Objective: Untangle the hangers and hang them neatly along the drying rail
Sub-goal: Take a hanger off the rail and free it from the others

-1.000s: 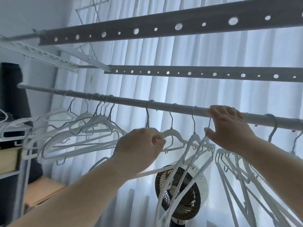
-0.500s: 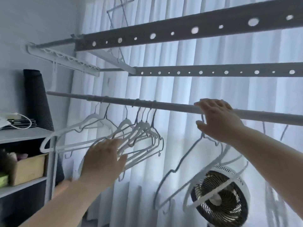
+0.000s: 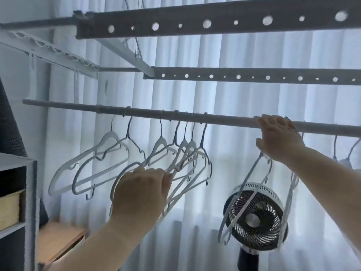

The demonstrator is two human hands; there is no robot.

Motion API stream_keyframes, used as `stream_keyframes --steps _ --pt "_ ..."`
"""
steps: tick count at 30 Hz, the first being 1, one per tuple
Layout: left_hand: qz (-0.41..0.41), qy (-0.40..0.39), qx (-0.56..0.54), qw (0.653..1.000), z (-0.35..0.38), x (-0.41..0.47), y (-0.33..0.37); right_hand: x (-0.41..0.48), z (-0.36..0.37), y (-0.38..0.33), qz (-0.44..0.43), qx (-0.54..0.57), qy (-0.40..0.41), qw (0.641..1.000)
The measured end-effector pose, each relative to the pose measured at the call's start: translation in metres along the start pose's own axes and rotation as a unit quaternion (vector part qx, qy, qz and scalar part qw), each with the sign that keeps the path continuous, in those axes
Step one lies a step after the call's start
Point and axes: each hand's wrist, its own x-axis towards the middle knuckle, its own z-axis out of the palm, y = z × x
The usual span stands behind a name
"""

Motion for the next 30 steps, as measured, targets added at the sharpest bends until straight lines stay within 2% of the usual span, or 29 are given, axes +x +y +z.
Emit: stream_keyframes --steps 2,3,8,16,24,27,30 --pt "-0.042 -0.023 -0.055 0.997 -0.002 0.006 0.004 0.0 -0.001 0.002 0.001 0.002 -0.002 1.0" --pt "-0.053 0.005 -0.1 0.994 0.002 0.008 0.005 0.0 -0.001 0.002 0.0 0.005 -0.004 1.0" --pt "-0.051 0.002 -0.186 0.981 0.012 0.015 0.012 0.009 -0.002 0.007 0.001 0.027 0.006 1.0" --pt "-0.054 0.022 -0.176 0.983 0.027 0.041 0.039 0.018 -0.005 0.027 -0.015 0.046 -0.001 0.999" --pt "-0.07 -0.007 -0.161 0.984 0.047 0.062 0.068 0.014 -0.001 0.044 -0.051 0.067 0.015 0.996" --pt "-0.072 -0.031 -0.154 0.985 0.049 0.046 0.068 0.005 0.0 0.046 -0.085 0.064 0.033 0.994" --pt "-0.059 0.0 -0.153 0.986 0.044 0.013 0.057 -0.007 0.004 0.04 -0.158 0.078 0.055 0.983"
